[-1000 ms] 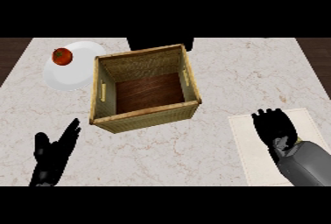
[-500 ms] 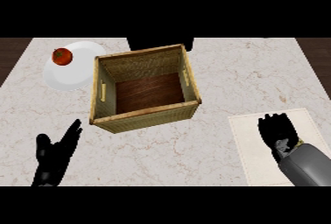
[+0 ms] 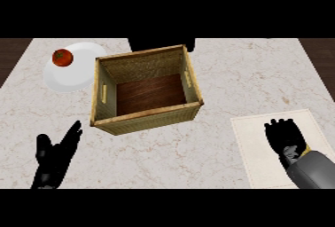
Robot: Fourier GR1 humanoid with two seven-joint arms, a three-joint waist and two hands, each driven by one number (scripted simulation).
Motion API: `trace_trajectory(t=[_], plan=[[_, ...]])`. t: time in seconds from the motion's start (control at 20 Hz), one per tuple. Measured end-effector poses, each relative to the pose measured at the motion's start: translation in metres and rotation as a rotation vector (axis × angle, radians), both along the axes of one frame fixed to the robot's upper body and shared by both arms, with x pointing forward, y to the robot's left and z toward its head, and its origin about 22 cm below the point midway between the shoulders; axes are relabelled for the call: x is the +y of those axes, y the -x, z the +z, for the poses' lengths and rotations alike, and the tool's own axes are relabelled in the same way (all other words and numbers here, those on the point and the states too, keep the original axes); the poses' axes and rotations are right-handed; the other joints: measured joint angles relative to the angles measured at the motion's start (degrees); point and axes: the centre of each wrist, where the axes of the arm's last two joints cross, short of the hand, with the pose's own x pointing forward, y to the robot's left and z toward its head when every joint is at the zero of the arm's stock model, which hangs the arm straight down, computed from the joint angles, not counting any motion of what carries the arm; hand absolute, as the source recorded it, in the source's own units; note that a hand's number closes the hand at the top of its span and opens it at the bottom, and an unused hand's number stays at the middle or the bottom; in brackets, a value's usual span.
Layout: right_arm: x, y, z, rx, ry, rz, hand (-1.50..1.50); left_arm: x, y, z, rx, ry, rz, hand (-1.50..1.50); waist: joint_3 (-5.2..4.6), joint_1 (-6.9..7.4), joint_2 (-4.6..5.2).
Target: Pick the squash from the placemat and place it in the basket
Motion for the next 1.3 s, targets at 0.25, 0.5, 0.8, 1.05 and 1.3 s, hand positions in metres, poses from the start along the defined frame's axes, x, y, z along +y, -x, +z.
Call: trace_trajectory(t=[0.25,0.5,0.8,1.05,1.3], plan=[[-0.013,-0.003,-0.004,0.001,0.001,0.012,1.5,0.0,0.0,0.004,0.006,-0.003,-0.003,0.0,-0.14,0.18,0.08],[-0.02,-0.004,-0.004,0.009,0.028,0.113,1.5,-0.004,-0.001,0.002,0.001,0.001,-0.01,0.0,-0.19,0.31,0.03],[-0.025,0.001,-0.011,0.022,0.047,0.169,1.5,0.003,0.001,0.0,-0.003,0.003,-0.008,0.0,-0.09,0.19,0.04],[0.044,0.006,-0.012,-0.065,-0.099,0.252,1.5,0.005,0.002,0.001,-0.003,0.0,-0.007,0.0,-0.16,0.07,-0.2],[0.168,0.029,0.019,-0.255,-0.47,0.36,1.5,0.002,-0.002,0.003,-0.006,-0.001,-0.024,0.0,-0.16,1.73,-0.35]])
